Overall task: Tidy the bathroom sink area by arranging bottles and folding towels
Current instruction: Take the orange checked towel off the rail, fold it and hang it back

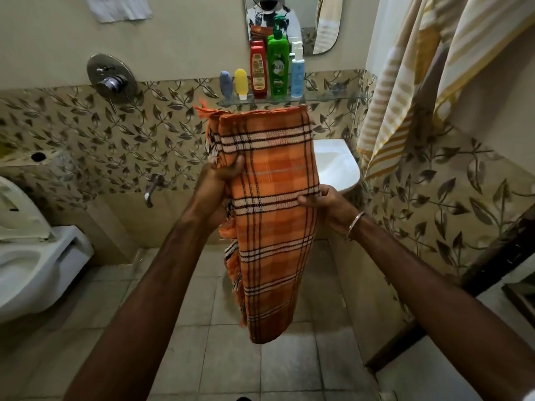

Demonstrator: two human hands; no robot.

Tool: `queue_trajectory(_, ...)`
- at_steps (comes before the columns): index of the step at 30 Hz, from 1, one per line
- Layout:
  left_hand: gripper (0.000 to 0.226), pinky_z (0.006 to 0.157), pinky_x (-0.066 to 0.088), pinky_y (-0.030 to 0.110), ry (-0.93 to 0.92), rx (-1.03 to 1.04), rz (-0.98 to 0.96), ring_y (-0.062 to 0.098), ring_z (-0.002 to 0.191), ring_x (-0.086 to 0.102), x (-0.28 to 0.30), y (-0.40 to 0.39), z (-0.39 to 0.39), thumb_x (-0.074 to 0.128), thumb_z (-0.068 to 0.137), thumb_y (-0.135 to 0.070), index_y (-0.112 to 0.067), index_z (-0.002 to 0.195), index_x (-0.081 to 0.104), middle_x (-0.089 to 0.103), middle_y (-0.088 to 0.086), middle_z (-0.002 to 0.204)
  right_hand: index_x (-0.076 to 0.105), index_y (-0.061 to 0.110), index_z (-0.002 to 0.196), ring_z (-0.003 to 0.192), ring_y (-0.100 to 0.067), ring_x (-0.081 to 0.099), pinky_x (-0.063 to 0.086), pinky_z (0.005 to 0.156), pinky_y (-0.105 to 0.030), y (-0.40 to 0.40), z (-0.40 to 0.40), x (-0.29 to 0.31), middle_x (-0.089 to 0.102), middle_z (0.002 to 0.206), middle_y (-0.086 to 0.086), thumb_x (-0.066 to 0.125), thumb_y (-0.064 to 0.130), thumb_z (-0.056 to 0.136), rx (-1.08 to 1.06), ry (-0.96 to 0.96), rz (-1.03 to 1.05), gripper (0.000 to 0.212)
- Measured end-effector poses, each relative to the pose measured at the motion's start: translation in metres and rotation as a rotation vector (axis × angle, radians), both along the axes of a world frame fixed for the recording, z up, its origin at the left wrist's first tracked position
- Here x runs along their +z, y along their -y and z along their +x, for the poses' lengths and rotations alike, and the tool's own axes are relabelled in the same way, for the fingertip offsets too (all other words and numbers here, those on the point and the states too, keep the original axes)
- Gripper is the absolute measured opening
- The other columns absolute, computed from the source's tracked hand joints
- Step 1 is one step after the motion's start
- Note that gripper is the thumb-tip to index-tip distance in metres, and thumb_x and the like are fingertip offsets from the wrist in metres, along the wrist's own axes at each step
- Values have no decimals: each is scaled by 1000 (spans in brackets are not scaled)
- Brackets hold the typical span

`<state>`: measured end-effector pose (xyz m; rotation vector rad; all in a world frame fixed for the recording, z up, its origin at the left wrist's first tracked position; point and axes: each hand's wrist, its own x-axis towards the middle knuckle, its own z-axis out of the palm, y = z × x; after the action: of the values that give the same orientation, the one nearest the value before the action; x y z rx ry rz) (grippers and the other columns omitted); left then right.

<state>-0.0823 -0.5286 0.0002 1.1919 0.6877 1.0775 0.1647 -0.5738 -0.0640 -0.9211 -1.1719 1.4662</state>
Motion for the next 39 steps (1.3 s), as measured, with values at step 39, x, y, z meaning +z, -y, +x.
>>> queue_trajectory(39,35,77,60,39,58,-311,-343,28,77,68,-24,9,-20,73,74,-7,-1,109,68,68,16,90,66,3,111,95,-24,73,61,79,-34,1,-17,21,75,102,-11,63,14,90,21,-88,-61,24)
